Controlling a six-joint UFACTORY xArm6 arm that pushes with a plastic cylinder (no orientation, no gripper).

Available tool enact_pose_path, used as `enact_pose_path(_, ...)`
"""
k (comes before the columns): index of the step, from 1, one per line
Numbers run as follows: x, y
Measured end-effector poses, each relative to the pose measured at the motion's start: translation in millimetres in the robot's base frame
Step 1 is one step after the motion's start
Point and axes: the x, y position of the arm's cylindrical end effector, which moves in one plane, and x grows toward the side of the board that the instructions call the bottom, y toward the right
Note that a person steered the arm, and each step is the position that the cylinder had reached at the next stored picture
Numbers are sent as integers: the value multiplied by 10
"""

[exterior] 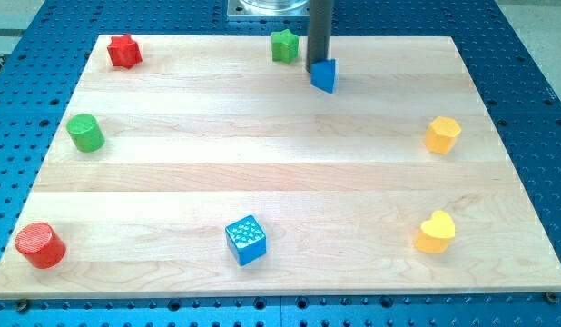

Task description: Place the hexagon and triangle diagonally to the green star

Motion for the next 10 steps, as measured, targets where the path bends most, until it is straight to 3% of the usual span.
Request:
enact_pose_path(2,248,541)
enact_pose_path(4,304,2055)
enact_pose_path(5,964,2222)
enact_pose_path(7,1341,1219)
enact_pose_path(8,1431,1761)
enact_pose_path(10,2923,1945)
